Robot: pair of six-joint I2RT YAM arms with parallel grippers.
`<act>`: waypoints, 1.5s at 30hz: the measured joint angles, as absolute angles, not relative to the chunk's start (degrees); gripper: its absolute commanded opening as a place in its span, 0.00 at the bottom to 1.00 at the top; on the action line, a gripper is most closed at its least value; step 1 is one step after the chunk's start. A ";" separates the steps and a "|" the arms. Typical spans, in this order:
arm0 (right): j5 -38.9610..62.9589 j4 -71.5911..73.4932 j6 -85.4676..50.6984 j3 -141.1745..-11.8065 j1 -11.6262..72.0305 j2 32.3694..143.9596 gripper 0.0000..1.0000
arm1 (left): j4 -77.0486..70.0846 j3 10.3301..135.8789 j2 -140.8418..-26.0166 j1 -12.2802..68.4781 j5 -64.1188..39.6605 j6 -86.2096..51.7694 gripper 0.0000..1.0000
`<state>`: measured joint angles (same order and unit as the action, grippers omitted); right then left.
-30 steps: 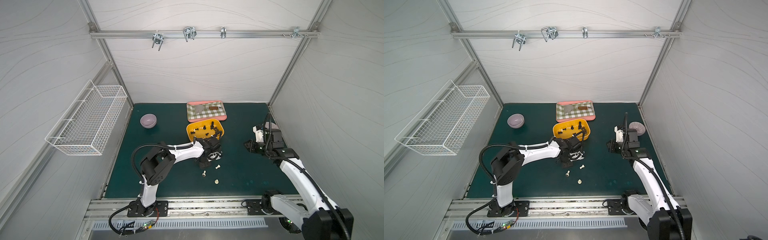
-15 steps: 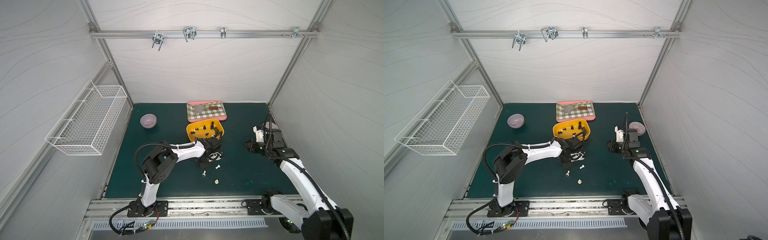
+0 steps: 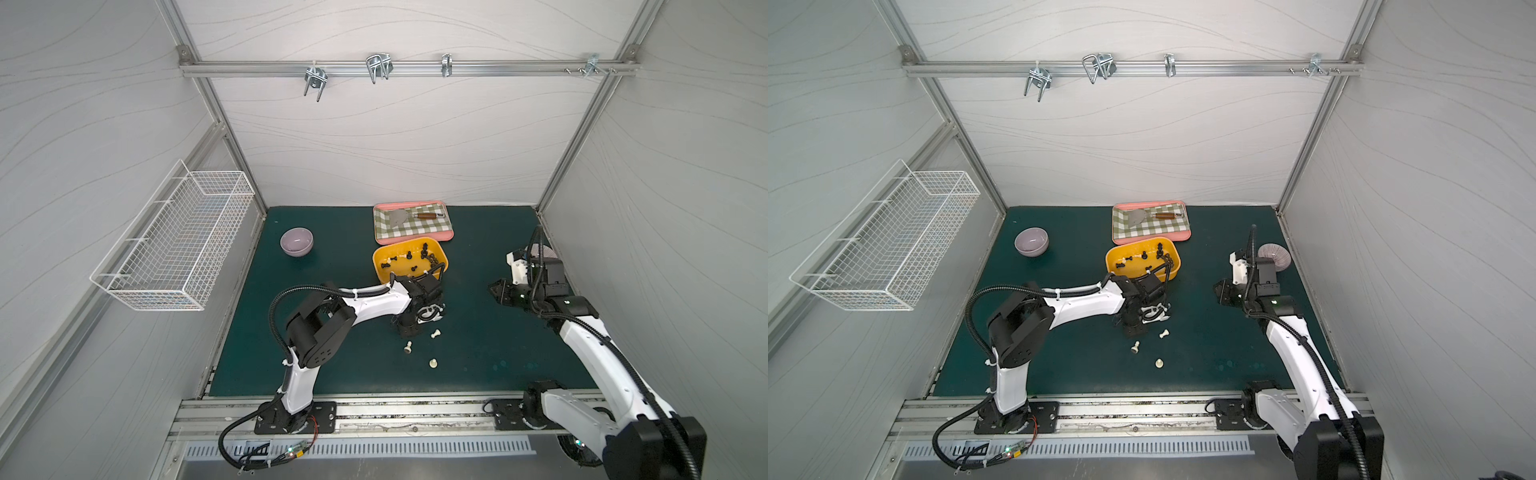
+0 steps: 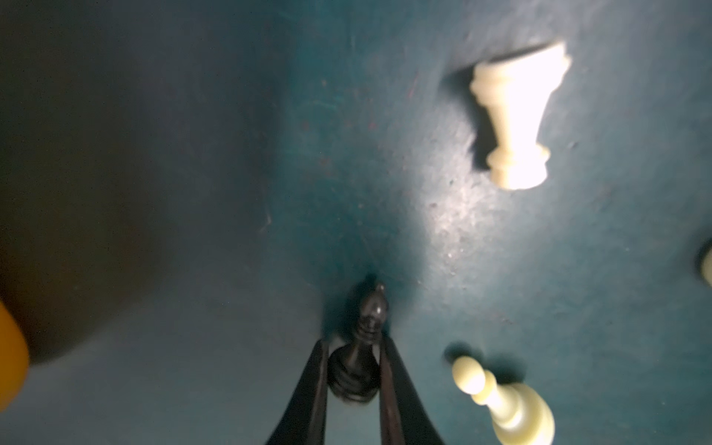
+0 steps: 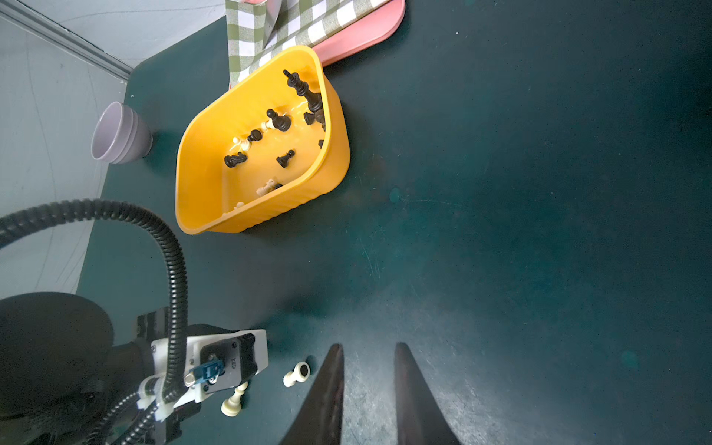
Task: Put the chess pieces into the storage box
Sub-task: Pick up the chess piece at the center of the board, then place the chess piece in the storage box.
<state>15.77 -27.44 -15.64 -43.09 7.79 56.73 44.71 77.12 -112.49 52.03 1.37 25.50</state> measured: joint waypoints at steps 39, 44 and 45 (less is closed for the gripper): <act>17.26 -27.40 -15.64 -43.11 7.51 57.74 0.25 | 42.41 93.14 -108.84 31.77 -4.78 11.51 0.21; 17.52 -27.40 -15.64 -43.11 7.51 57.76 0.25 | 43.59 93.17 -111.92 29.93 -5.21 8.80 0.22; 17.50 -27.42 -15.64 -43.11 7.51 57.78 0.25 | 43.68 93.17 -112.38 29.69 -5.28 8.45 0.22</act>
<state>17.50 -27.42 -15.64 -43.11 7.51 57.78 43.68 93.17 -112.38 29.69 -5.28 8.45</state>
